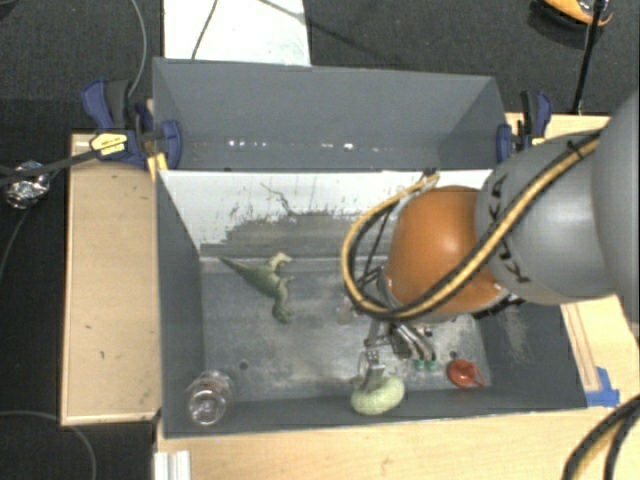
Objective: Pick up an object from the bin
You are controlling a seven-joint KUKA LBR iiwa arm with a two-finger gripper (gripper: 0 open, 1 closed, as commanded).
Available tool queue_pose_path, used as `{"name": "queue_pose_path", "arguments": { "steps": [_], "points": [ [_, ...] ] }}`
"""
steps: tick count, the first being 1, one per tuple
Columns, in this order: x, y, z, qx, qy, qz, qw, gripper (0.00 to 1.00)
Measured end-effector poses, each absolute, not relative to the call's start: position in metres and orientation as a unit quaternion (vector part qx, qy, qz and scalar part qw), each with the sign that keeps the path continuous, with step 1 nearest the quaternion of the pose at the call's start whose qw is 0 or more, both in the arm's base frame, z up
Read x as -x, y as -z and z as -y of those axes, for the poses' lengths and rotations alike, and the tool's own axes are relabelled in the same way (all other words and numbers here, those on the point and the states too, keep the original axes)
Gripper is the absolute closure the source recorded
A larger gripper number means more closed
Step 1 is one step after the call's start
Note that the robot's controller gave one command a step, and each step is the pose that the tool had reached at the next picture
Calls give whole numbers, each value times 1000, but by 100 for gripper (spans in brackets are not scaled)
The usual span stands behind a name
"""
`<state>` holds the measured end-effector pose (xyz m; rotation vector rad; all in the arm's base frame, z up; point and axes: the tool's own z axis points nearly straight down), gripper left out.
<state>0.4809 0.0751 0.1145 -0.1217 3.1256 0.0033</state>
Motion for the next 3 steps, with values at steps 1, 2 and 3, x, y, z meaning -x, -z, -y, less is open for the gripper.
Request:
{"name": "queue_pose_path", "arguments": {
  "steps": [1,2,3],
  "points": [
    [-484,-155,-39,-17,-3,-1000,17,0],
    [-486,-163,-22,16,-1,-1000,17,0],
    [-483,-107,-32,58,-1,-998,20,0]
  ]
}}
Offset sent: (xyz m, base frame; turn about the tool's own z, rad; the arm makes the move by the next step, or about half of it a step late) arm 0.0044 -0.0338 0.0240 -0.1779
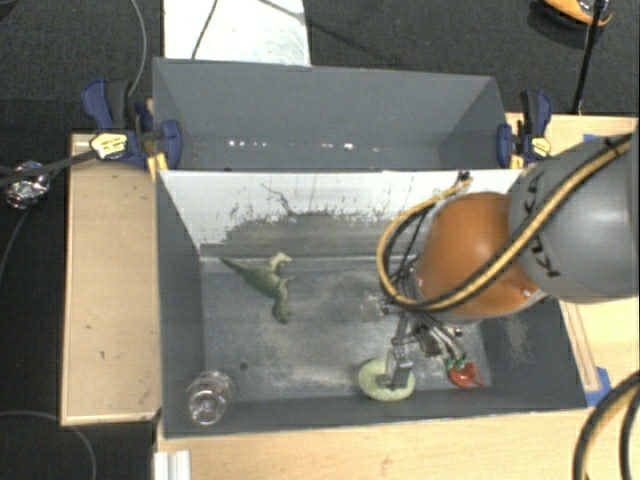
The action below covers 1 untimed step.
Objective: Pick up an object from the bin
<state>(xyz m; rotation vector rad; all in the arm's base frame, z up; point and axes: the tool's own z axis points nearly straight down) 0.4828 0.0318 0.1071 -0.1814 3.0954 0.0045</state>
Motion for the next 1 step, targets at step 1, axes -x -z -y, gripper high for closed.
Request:
{"name": "queue_pose_path", "arguments": {
  "steps": [1],
  "points": [
    [-479,-83,-35,154,0,-988,17,0]
  ]
}}
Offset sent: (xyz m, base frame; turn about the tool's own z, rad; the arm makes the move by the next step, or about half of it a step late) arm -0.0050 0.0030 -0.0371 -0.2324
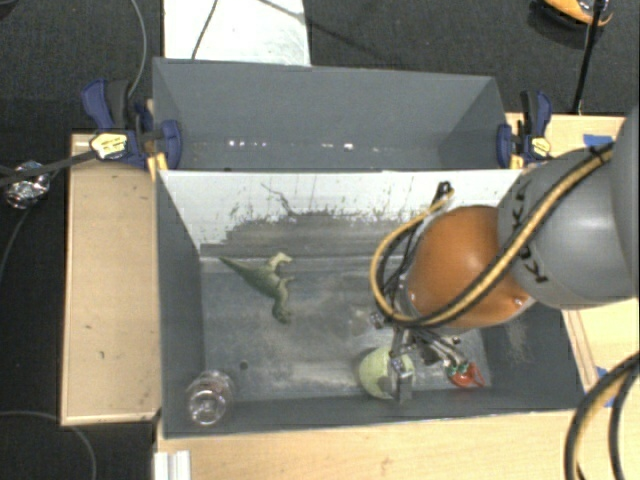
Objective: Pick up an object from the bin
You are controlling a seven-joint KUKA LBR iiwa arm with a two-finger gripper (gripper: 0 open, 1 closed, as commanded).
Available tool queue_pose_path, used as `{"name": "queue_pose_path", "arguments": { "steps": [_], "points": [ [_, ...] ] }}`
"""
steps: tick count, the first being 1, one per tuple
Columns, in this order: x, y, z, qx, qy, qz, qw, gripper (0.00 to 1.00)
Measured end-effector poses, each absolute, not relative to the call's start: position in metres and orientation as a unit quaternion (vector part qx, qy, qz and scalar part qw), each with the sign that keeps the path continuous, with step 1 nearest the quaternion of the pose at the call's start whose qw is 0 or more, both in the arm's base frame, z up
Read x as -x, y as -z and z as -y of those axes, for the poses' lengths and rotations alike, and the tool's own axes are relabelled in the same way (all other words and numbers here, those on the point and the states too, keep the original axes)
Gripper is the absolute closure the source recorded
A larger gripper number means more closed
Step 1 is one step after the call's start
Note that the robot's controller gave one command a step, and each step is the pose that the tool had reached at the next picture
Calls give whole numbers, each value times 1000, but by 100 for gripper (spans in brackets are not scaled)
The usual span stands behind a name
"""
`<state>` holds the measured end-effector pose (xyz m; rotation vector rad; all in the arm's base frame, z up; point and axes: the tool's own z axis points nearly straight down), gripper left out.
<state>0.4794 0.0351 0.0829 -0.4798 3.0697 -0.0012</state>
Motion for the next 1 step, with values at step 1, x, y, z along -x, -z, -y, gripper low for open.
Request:
{"name": "queue_pose_path", "arguments": {
  "steps": [1],
  "points": [
    [-478,-72,-35,174,1,-985,18,100]
  ]
}}
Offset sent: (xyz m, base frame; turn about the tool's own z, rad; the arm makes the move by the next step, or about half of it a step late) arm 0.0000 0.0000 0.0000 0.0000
